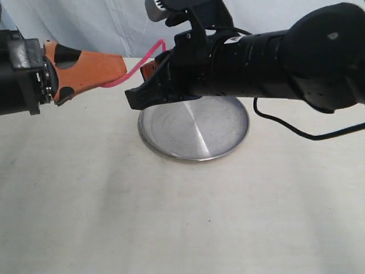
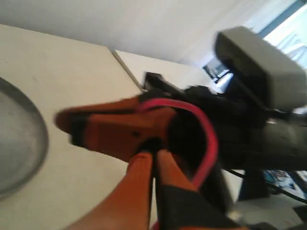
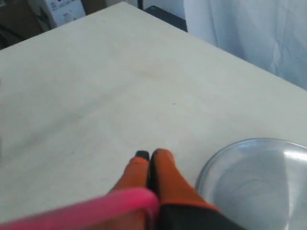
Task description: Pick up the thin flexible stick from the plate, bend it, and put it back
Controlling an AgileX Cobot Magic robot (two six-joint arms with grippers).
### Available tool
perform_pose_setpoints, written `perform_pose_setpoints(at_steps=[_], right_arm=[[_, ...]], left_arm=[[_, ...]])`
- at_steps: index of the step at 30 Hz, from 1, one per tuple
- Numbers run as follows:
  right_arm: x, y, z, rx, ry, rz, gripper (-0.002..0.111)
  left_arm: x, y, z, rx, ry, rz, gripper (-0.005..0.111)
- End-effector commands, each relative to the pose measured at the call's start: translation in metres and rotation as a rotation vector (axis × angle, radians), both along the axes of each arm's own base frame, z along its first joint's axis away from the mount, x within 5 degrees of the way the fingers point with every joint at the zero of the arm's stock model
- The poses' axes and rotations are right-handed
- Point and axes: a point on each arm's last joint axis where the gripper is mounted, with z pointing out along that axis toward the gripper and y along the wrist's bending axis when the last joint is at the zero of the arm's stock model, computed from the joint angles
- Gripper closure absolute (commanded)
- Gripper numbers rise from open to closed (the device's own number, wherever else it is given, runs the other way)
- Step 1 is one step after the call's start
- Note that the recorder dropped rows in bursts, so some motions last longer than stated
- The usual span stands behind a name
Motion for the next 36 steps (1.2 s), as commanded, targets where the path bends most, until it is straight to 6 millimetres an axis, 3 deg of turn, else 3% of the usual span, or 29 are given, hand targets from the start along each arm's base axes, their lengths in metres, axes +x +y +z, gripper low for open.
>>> perform_pose_setpoints(at_steps=[1,10,18,26,36], right_arm=[[-0.026,0.001,0.015,0.001,0.047,0.181,0.108],[-0.024,-0.002,0.007,-0.096,0.050,0.176,0.109],[-0.031,-0.001,-0.002,-0.156,0.118,0.249,0.109],[-0.049,0.000,-0.016,-0.258,0.252,0.460,0.109],[-0.072,0.011,-0.004,-0.105,0.243,0.760,0.109]], left_arm=[[0.011,0.006,-0.003,0.057,-0.054,0.134,0.107],[0.006,0.002,0.014,-0.134,-0.090,0.071,0.107],[0.005,0.001,0.009,-0.055,-0.104,0.051,0.107],[0.016,0.009,0.019,-0.127,-0.172,0.203,0.107],[0.023,0.014,0.012,-0.012,-0.201,0.296,0.107]])
